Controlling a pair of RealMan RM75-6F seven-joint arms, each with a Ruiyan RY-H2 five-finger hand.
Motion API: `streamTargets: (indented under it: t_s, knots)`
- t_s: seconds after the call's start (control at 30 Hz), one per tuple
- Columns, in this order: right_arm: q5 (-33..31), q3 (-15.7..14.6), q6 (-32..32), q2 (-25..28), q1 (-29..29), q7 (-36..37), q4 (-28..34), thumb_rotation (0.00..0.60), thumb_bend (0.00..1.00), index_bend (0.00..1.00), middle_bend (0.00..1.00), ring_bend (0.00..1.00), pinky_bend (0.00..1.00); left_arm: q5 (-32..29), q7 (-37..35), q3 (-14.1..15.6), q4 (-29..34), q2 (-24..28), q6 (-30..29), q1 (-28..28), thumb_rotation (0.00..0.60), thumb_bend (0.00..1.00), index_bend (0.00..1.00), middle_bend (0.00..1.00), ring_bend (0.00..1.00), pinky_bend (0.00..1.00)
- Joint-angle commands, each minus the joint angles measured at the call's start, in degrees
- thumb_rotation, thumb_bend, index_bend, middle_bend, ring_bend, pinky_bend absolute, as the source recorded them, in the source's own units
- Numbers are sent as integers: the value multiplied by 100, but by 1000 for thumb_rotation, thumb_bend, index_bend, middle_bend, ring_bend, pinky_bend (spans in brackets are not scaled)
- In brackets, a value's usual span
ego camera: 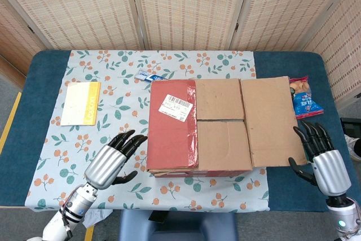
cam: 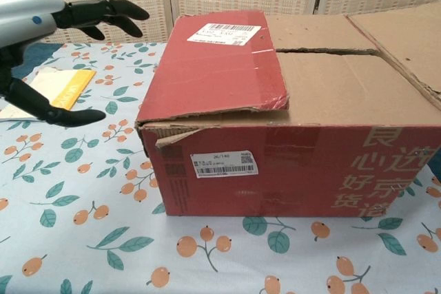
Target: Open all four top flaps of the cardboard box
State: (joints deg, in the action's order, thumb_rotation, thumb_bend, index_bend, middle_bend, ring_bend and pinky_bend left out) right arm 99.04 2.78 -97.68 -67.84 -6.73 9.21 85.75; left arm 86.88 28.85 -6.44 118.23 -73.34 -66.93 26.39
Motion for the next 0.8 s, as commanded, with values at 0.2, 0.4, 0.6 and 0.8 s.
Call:
streamTargets:
  t_s: [0.2,0.4,0.6,0.8]
  knots:
    - [-322,213,-231,209,126,483,50,600,409,0,0,0,0,-698,817,-330,-167,-763,143,440,600,293,0,171,87,187]
    - [-472,271,-138,265,135,535,86,600,408,0,0,0,0,-920,1255,-315,-183,-1040,149,608,600,294,0,164,82,184]
    - [-484,263,-43,263,119,492,102,600,408,0,0,0,0,-948,1349,-271,-120,-1094,66,647,600,294,0,155,75,184]
    - [-485,267,69,221,79,357,104,600,408,0,0,0,0,-1032,1540,-242,61,-1010,-50,676,600,294,0,154,73,184]
